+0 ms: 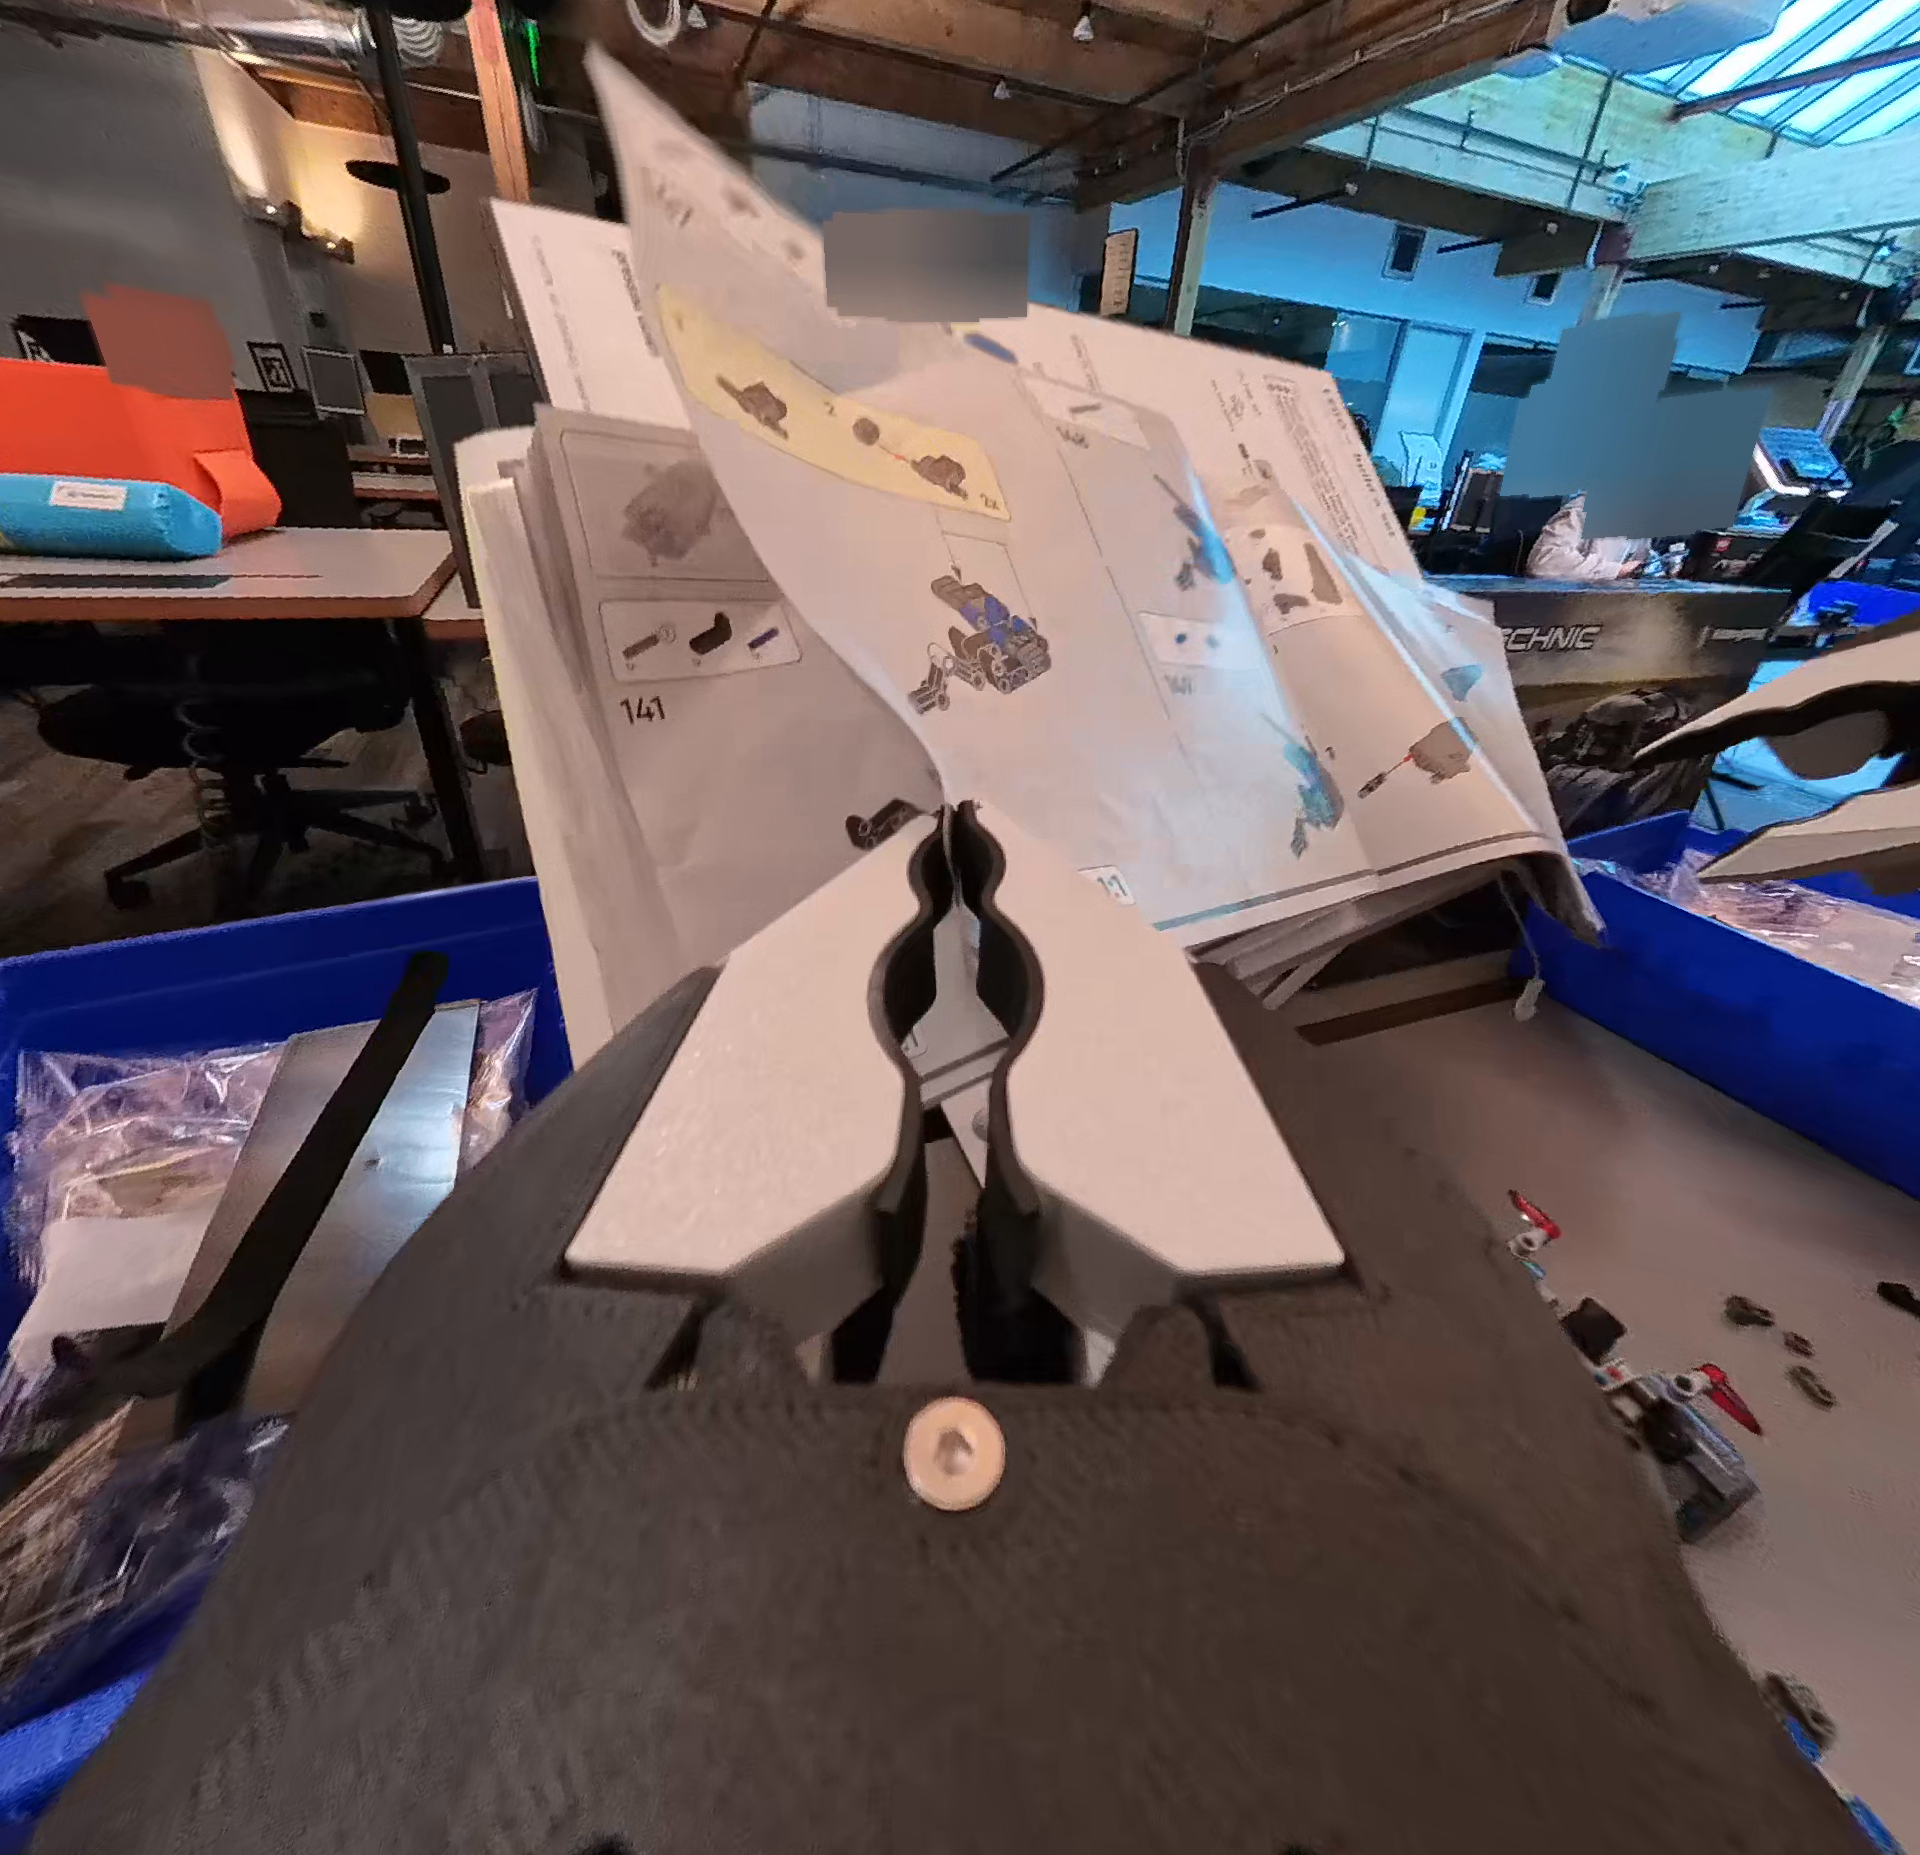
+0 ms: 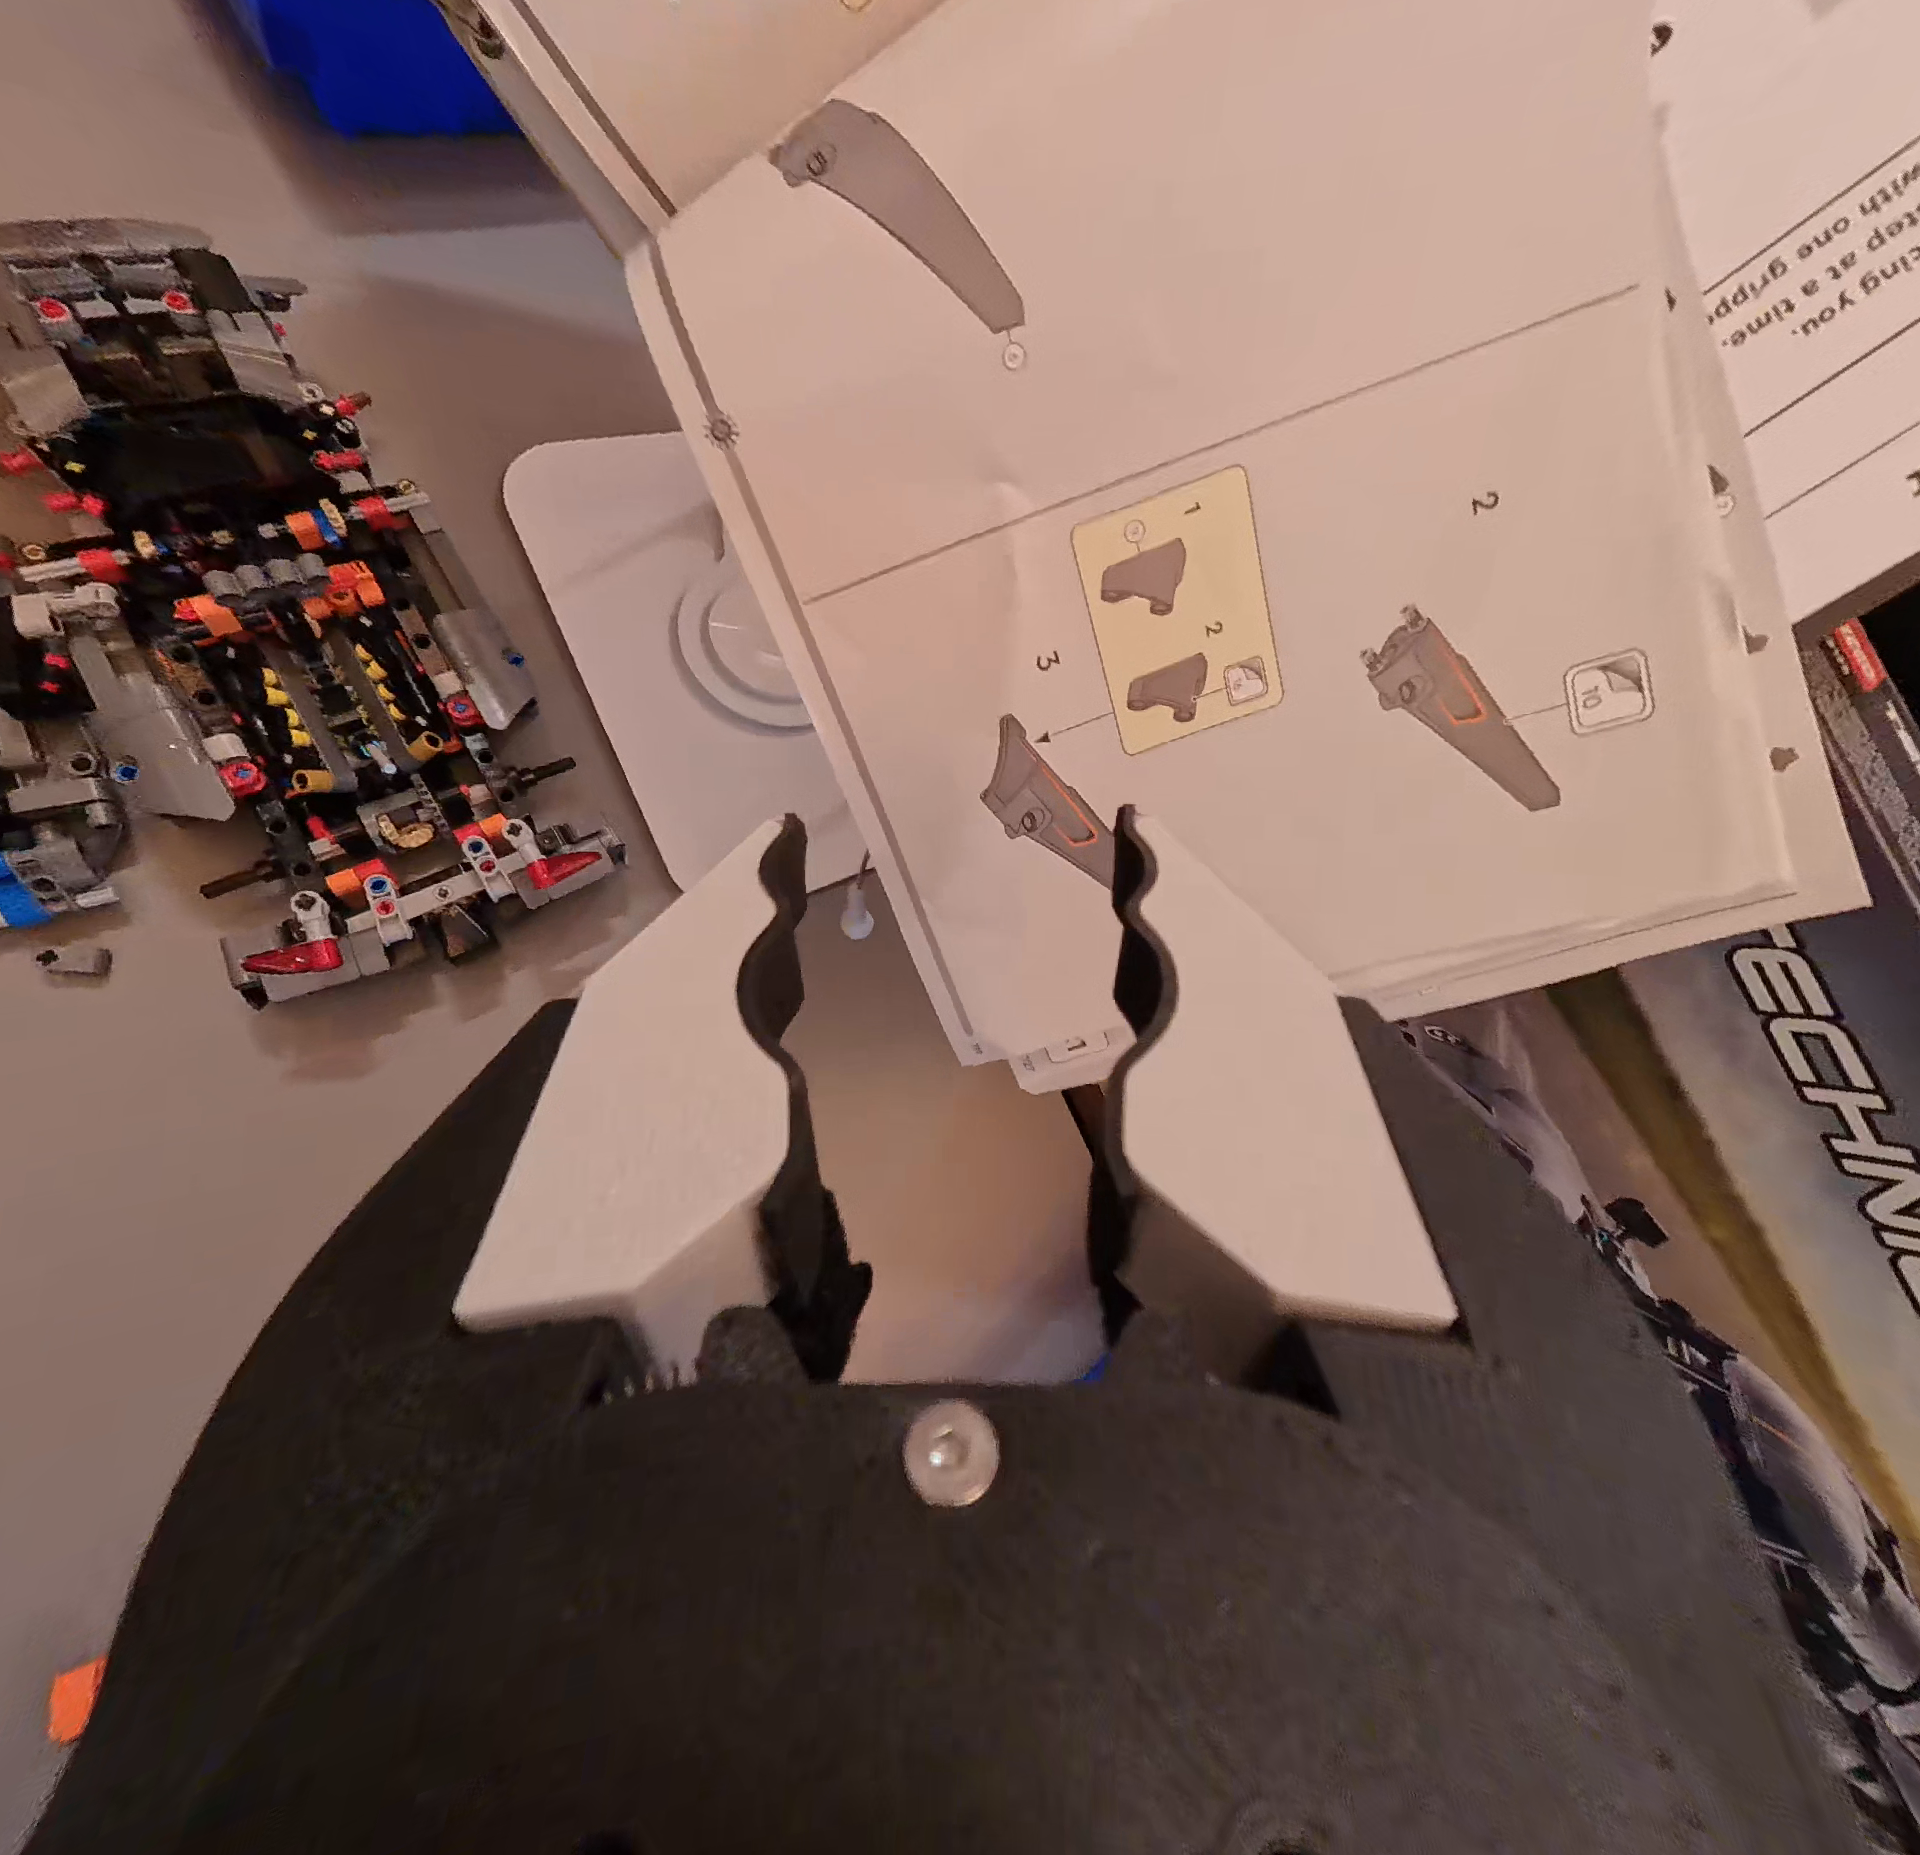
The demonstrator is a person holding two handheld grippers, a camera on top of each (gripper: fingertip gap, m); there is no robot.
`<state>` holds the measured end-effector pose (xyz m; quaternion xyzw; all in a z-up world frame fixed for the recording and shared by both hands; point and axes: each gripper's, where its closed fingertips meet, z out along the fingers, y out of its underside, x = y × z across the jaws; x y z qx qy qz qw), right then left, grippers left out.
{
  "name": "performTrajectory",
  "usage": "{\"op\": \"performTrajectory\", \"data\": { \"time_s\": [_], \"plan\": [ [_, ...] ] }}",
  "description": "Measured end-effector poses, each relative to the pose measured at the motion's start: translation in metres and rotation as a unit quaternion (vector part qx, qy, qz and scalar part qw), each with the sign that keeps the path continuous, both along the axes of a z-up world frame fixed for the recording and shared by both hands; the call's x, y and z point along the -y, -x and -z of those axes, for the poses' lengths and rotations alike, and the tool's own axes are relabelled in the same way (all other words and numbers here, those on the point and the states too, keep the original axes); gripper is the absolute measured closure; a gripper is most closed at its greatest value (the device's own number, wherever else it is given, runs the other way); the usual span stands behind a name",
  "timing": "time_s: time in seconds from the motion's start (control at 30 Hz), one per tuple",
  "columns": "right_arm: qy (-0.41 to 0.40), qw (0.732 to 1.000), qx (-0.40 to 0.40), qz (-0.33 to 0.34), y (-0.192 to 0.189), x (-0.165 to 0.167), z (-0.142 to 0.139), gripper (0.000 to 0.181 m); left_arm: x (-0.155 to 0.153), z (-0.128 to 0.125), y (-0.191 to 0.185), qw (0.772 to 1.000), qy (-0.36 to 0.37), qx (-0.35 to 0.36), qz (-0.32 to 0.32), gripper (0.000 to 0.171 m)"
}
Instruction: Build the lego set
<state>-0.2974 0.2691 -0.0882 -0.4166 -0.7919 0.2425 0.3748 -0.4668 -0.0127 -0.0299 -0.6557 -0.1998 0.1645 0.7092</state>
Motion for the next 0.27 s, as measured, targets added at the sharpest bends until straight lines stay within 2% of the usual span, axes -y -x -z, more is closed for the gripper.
{"op": "performTrajectory", "data": {
  "time_s": [0.27],
  "plan": [
    [0.002, 1.0, -0.014, -0.018, -0.0031, 0.0101, -0.0096, 0.126, 0.0011, 0.0053, 0.0064, 1.0, -0.006, 0.001, 0.001, 0.171]
  ]
}}
